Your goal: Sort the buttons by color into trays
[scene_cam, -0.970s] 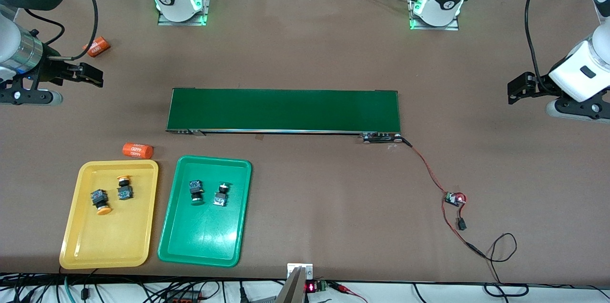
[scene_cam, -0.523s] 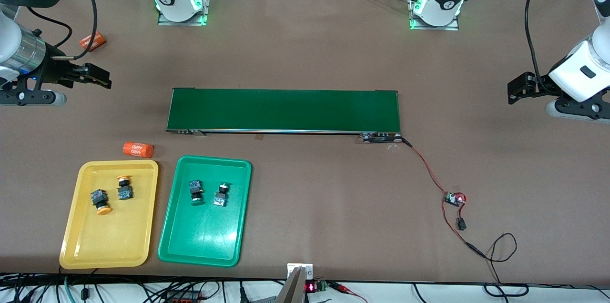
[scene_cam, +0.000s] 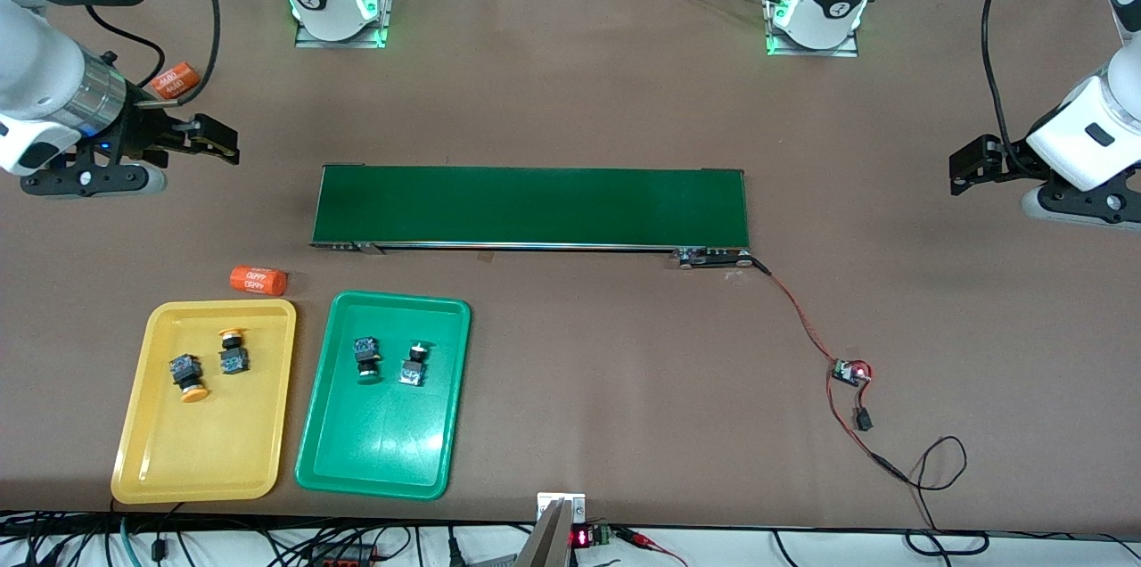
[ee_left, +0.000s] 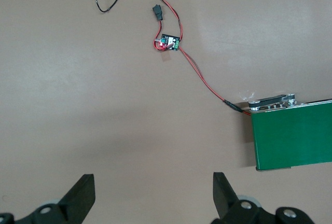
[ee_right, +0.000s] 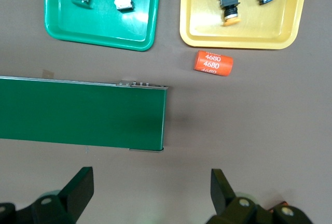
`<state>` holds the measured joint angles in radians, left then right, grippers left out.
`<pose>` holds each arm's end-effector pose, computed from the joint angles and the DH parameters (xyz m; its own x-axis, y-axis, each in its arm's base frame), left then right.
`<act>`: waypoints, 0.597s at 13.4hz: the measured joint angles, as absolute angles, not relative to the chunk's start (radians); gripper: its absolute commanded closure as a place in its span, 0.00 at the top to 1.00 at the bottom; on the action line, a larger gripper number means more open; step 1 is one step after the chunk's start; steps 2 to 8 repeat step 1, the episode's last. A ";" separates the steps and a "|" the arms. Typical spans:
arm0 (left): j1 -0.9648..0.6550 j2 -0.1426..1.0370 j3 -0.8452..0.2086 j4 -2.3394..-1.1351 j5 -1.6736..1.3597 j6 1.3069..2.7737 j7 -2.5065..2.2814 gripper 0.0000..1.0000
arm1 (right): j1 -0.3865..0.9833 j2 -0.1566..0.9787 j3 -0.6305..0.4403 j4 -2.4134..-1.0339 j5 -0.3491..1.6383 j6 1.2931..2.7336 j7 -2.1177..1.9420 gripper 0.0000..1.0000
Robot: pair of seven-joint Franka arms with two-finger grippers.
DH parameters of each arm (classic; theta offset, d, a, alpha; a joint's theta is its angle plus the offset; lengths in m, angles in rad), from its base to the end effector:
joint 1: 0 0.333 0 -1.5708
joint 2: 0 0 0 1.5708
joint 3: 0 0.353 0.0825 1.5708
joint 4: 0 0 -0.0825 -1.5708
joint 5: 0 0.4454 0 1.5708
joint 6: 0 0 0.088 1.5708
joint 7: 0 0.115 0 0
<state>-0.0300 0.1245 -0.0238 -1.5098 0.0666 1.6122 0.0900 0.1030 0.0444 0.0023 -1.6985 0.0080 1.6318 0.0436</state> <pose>0.6604 -0.0272 0.6104 0.9889 -0.1457 -0.0278 -0.1472 -0.9872 -0.0612 0.6222 0.0666 0.5630 0.9920 0.0605 -0.1111 0.0606 -0.9982 -0.0032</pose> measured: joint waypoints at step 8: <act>-0.030 0.125 -0.024 -1.510 0.067 1.612 0.090 1.00 | 0.104 0.044 0.002 -1.698 0.008 1.632 0.044 1.00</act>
